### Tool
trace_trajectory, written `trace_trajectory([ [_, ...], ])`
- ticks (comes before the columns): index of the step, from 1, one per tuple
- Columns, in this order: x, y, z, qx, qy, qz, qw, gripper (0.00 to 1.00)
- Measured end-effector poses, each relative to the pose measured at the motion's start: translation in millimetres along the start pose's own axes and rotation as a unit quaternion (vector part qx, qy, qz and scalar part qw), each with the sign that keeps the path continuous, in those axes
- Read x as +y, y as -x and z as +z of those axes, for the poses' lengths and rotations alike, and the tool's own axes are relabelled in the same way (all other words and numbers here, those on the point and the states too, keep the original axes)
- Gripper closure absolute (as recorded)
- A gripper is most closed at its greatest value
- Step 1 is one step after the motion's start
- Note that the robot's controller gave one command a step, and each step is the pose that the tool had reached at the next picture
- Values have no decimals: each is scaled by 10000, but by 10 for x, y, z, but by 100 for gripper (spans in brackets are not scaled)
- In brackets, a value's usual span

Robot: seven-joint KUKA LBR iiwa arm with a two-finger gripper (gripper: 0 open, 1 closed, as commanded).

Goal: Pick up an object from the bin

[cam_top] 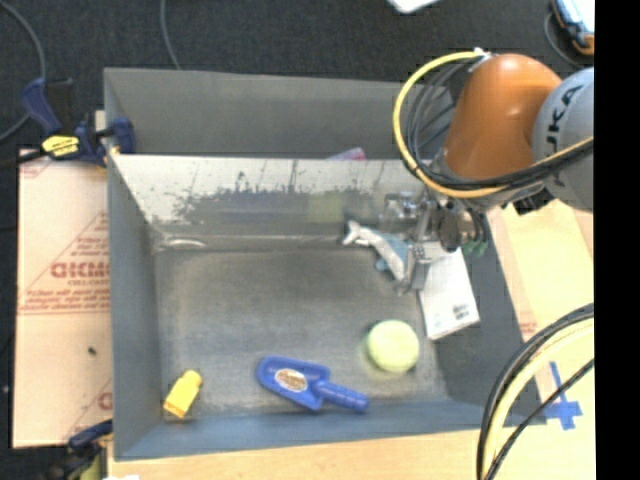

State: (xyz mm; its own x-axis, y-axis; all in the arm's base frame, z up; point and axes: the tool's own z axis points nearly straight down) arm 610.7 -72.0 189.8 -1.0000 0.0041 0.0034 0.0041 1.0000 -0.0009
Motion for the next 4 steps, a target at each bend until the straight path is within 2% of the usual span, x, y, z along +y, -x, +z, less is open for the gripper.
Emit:
trace_trajectory([
  [1, 2, 14, -52, -41, -5, -13, 10000, 0],
  [2, -519, 305, 1211, -17, 9, 541, 9985, 0],
  [3, -591, 385, 1170, -98, -8, 412, 9991, 0],
  [4, -416, 146, 882, -35, 13, 1732, 9849, 0],
])
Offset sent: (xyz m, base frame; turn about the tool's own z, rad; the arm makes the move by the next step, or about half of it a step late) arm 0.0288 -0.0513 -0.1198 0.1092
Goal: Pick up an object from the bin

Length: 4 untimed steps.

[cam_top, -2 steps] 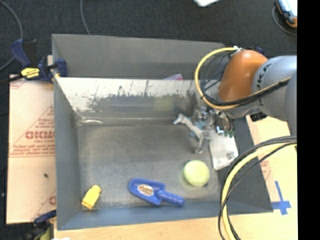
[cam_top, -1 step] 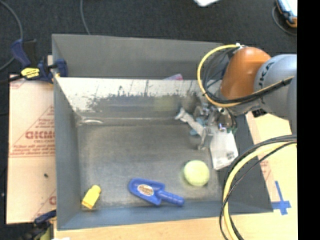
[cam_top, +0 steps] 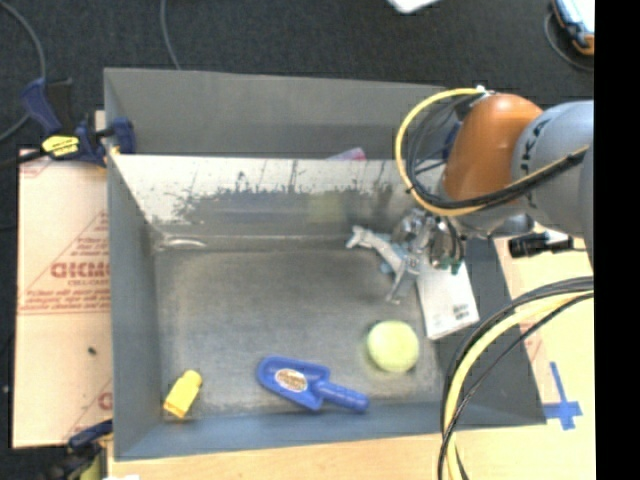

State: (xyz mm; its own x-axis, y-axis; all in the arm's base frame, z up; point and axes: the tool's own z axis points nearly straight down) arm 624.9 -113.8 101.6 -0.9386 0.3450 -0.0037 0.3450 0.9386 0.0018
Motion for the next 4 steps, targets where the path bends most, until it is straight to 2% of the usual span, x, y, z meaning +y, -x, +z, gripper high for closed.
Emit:
trace_trajectory([
  [1, -41, 118, 292, -83, 0, -197, 9998, 0],
  [2, 11, -42, 281, -15, 9, 1155, 9933, 100],
  [4, 7, -49, 238, -19, 6, 1149, 9934, 100],
])
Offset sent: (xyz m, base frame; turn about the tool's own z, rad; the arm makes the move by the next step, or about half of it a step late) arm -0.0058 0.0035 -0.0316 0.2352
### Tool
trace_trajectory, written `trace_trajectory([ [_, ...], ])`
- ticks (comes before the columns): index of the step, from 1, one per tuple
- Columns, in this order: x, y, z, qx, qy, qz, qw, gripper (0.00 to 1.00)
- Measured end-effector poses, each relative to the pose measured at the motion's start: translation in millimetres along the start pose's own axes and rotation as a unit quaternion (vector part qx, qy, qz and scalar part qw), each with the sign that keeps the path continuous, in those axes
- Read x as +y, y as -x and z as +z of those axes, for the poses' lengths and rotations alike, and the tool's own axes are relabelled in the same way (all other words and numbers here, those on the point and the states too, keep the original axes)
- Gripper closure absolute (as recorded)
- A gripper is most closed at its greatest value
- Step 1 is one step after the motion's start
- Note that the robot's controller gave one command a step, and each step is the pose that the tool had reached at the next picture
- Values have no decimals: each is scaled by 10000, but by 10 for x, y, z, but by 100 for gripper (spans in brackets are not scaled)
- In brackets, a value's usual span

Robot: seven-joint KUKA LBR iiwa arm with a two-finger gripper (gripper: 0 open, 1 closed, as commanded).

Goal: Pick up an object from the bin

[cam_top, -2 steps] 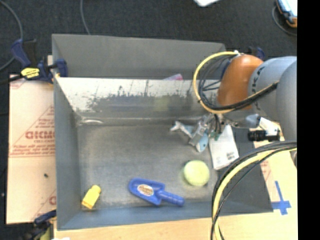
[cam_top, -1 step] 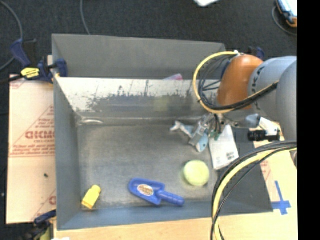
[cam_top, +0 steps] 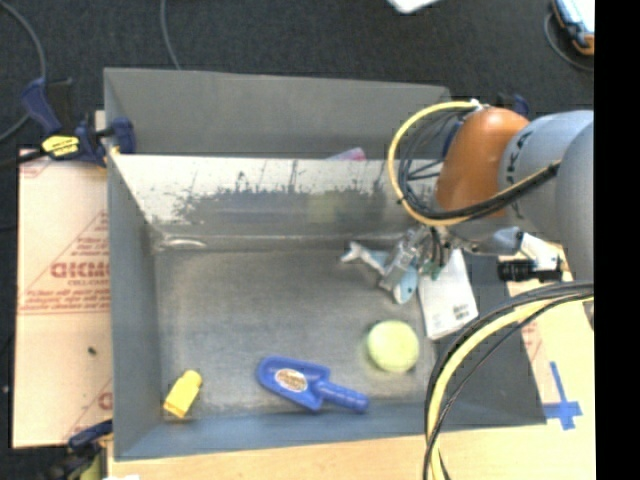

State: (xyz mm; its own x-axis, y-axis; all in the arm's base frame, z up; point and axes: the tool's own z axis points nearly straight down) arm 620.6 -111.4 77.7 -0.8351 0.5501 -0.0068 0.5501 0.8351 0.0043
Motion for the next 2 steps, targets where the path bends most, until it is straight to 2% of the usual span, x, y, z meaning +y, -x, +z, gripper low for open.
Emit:
trace_trajectory([
  [2, -9, -5, -347, 19, -8, -6, 10000, 100],
])
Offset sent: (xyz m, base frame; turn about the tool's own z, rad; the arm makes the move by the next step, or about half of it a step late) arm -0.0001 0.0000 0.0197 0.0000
